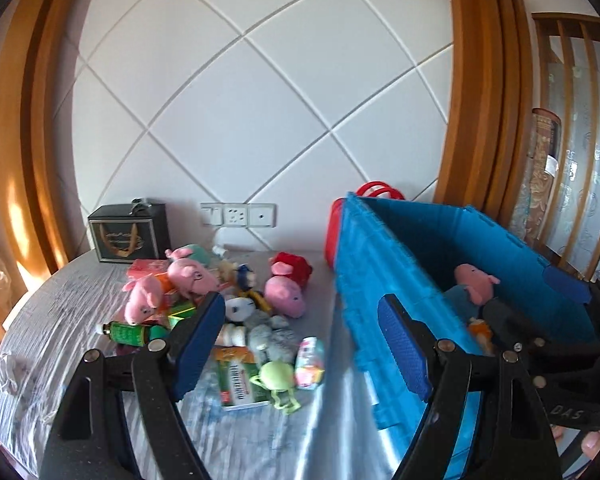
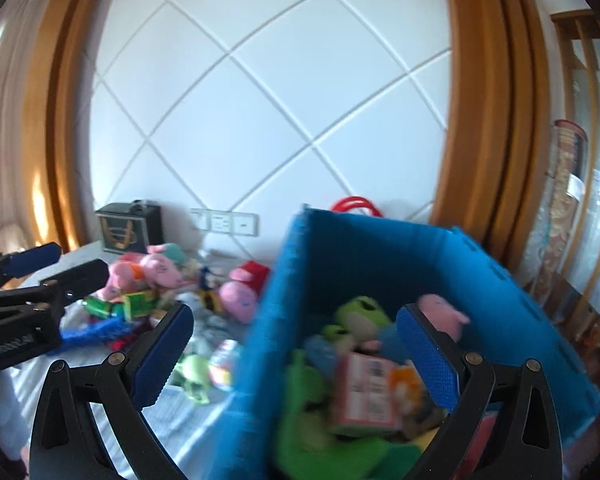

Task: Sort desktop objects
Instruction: 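Withdraw both grippers from the bin back toward the pile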

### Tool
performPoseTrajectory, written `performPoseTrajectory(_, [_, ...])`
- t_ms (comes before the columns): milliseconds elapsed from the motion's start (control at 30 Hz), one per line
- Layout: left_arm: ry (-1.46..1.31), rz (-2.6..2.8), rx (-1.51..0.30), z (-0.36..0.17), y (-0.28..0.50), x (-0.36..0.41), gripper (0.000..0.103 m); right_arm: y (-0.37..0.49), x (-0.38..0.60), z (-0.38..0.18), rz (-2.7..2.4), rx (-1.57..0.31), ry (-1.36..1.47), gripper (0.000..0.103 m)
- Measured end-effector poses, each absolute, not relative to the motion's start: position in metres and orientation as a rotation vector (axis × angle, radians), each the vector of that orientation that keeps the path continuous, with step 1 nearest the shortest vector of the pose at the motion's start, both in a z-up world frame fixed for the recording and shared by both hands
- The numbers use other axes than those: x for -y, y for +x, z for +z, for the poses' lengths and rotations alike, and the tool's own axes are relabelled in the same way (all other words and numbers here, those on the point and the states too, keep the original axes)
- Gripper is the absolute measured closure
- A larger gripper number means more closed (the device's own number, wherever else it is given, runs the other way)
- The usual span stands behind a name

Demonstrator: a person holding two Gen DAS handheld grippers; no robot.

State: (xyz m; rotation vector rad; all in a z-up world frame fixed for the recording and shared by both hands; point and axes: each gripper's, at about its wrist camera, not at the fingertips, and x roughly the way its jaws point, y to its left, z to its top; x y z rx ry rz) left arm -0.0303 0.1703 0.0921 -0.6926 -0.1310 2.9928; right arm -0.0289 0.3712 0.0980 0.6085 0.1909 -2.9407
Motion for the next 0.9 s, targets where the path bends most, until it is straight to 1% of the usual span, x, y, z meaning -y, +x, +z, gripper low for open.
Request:
performPoseTrajectory(167, [-0.731, 3.03, 0.136, 0.076, -0.037, -0.099, 0.024, -0.03, -0.311, 0.092, -2.891, -0.168, 0.6, 0.0])
performPoseTrajectory(300, [-0.856, 2.994, 0.142, 0.055, -0.052, -0.05, 0.024, -0.037, -0.269, 0.081, -2.892, -0.134, 0.609, 0.0])
performPoseTrajectory(467, [-1.004, 2.952, 0.161, 0.019, -0.077, -0.008, 0.024, -0.058, -0.232, 0.053, -2.887, -0.051, 0.728, 0.0])
performPoseTrajectory(700, [-1.226, 2.872, 0.172, -0.051, -0.119, 0.007, 0.024, -0.091, -0.208, -0.02, -2.849, -0.033, 1.002, 0.0])
performPoseTrajectory(833, [-1.363, 2.803, 0.159, -0.095, -0.145, -0.002, 0.024, -0.117, -0.215, -0.07, -2.783, 0.048, 1.186, 0.0])
performPoseTrajectory(867, [-1.395, 2.788, 0.154, -0.105, -0.151, -0.006, 0.024, -0.123, -0.217, -0.081, -2.77, 0.057, 1.227, 0.002])
performPoseTrajectory(900, [-1.428, 2.77, 0.146, -0.115, -0.158, -0.01, 0.024, -0.131, -0.22, -0.094, -2.762, 0.065, 1.271, 0.009])
